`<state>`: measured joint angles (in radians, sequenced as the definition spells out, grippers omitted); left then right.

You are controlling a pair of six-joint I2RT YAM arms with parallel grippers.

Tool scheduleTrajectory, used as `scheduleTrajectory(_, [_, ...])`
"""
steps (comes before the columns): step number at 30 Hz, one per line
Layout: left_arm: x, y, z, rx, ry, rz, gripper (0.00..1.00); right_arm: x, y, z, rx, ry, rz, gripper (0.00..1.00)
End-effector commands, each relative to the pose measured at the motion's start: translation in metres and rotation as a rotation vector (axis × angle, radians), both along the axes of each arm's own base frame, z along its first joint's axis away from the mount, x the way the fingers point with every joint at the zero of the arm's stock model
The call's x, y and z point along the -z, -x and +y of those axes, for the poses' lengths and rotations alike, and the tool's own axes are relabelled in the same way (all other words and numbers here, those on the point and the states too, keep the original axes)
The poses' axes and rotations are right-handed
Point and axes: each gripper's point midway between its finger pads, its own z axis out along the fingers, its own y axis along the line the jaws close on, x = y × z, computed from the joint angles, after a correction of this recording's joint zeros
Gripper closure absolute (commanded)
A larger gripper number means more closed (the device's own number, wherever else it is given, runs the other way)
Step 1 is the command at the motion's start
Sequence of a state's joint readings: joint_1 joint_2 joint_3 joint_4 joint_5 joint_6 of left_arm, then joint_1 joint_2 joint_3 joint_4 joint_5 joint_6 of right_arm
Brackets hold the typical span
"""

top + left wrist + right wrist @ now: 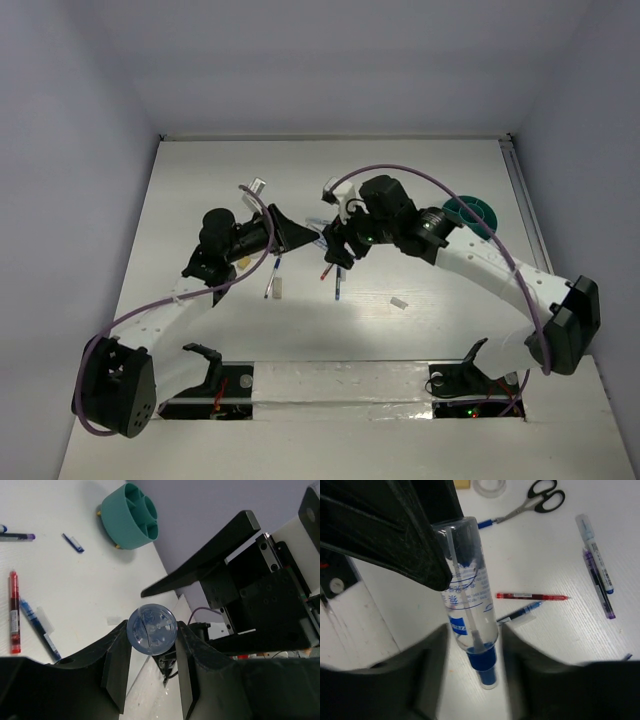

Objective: Sort the stationery into containers
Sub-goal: Pick up the stationery from the center of the board, then place the stationery in the storage box.

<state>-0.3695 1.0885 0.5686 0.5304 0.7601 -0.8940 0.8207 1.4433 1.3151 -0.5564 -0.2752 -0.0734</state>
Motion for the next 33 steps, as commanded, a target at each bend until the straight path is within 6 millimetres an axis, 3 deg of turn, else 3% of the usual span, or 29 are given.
scheduleTrajectory(1, [-0.056,0.003,0.001,-0.016,0.133,-0.169,1.0,-0.055,-0.001,0.001,0.029,-0.175,-0.117,0.21])
scheduleTrajectory(3, [-0.074,0.007,0.004,-0.027,0.177,-0.215,1.0,-0.071,-0.003,-0.001,0.065,-0.247,-0.129,0.08])
scheduleTrajectory(6, [-0.098,0.006,0.01,-0.064,0.24,-0.266,1.0,-0.096,-0.003,-0.016,0.138,-0.36,-0.177,0.0])
scheduleTrajectory(7, [-0.11,0.01,0.013,-0.072,0.268,-0.302,1.0,-0.128,-0.001,-0.023,0.171,-0.478,-0.219,0.0])
scheduleTrajectory(8, [-0.115,0.006,0.018,-0.107,0.287,-0.312,1.0,-0.119,0.001,-0.026,0.195,-0.503,-0.202,0.0])
scheduleTrajectory(9, [-0.12,0.008,0.02,-0.112,0.315,-0.305,1.0,-0.126,-0.004,-0.034,0.254,-0.553,-0.211,0.0])
scheduleTrajectory(10, [-0.13,0.011,0.022,-0.114,0.35,-0.338,1.0,-0.147,-0.002,-0.034,0.279,-0.672,-0.21,0.0])
scheduleTrajectory(11, [-0.136,0.011,0.025,-0.13,0.381,-0.349,1.0,-0.156,0.004,-0.038,0.281,-0.73,-0.211,0.0])
scheduleTrajectory(12, [-0.136,0.012,0.026,-0.132,0.405,-0.343,1.0,-0.143,0.008,-0.037,0.278,-0.749,-0.18,0.0])
scheduleTrajectory(14, [-0.154,0.02,0.033,-0.135,0.501,-0.376,1.0,-0.164,0.018,-0.039,0.265,-0.9,-0.163,0.0])
scheduleTrajectory(15, [-0.153,0.021,0.035,-0.138,0.52,-0.372,1.0,-0.151,0.021,-0.037,0.261,-0.917,-0.127,0.0])
scheduleTrajectory(16, [-0.162,0.025,0.039,-0.139,0.569,-0.395,1.0,-0.166,0.026,-0.037,0.24,-1.008,-0.107,0.0])
scheduleTrajectory(18, [-0.165,0.028,0.04,-0.125,0.6,-0.402,1.0,-0.173,0.036,-0.028,0.166,-1.081,-0.062,0.0])
scheduleTrajectory(21, [-0.173,0.036,0.042,-0.09,0.651,-0.424,1.0,-0.17,0.029,-0.013,0.137,-1.075,-0.029,0.0])
scheduleTrajectory(26, [-0.178,0.042,0.041,-0.071,0.658,-0.438,1.0,-0.191,0.03,-0.001,0.04,-1.115,-0.073,0.0])
scheduleTrajectory(32, [-0.179,0.042,0.04,-0.07,0.646,-0.455,1.0,-0.197,0.022,0.006,0.034,-1.153,-0.093,0.13])
scheduleTrajectory(33, [-0.178,0.042,0.04,-0.071,0.644,-0.454,1.0,-0.199,0.023,0.007,0.023,-1.163,-0.09,0.19])
